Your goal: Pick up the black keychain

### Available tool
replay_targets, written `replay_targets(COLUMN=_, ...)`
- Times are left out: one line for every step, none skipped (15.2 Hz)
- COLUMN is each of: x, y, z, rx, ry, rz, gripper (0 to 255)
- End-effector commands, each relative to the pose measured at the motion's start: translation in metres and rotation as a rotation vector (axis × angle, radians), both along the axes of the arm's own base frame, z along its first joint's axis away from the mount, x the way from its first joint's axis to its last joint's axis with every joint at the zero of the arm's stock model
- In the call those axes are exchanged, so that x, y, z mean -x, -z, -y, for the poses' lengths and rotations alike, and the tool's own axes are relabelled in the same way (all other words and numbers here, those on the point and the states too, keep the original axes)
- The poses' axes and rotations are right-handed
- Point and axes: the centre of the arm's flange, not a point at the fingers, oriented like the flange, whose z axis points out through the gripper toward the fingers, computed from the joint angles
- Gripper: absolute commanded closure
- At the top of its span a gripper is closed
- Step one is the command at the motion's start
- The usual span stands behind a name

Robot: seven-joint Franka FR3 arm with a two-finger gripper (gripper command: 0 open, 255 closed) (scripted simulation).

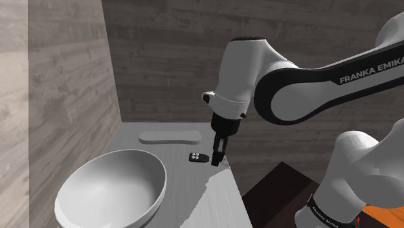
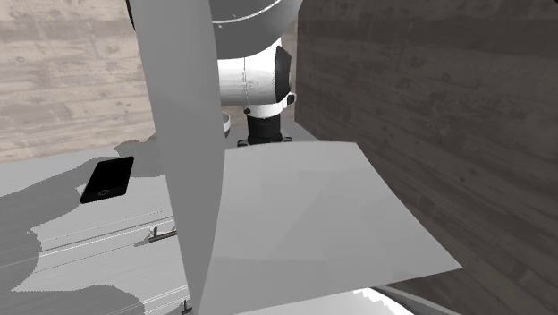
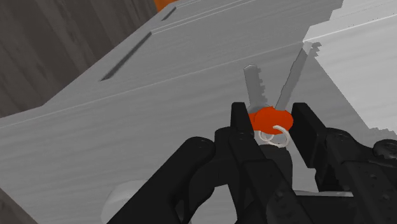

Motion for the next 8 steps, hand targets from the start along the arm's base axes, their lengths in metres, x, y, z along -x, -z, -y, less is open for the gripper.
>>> replay_targets(x=-0.0004, y=0.0017, z=0.0007, rx=0.002, ry=0.001, rz=-0.002, gripper=255)
replay_targets(x=-0.0002, y=0.0013, z=0.0003, rx=0.002, ry=0.001, rz=-0.002, gripper=255)
replay_targets(x=-0.0002, y=0.0018, z=0.0002, rx=0.002, ry=0.001, rz=-0.002, gripper=255)
replay_targets(x=-0.0002, y=0.0015, z=0.0, rx=0.002, ry=0.001, rz=-0.002, gripper=255)
replay_targets(x=-0.0006, y=0.0015, z=-0.0002, rx=0.002, ry=0.001, rz=-0.002, gripper=255)
replay_targets(x=-0.0007, y=0.0016, z=-0.0003, rx=0.002, ry=0.001, rz=-0.002, gripper=255)
replay_targets(x=-0.0001, y=0.0011, z=0.0002, rx=0.002, ry=0.001, rz=-0.002, gripper=255)
replay_targets(x=-0.0001, y=-0.0041, z=0.0002, rx=0.002, ry=0.001, rz=-0.002, gripper=255)
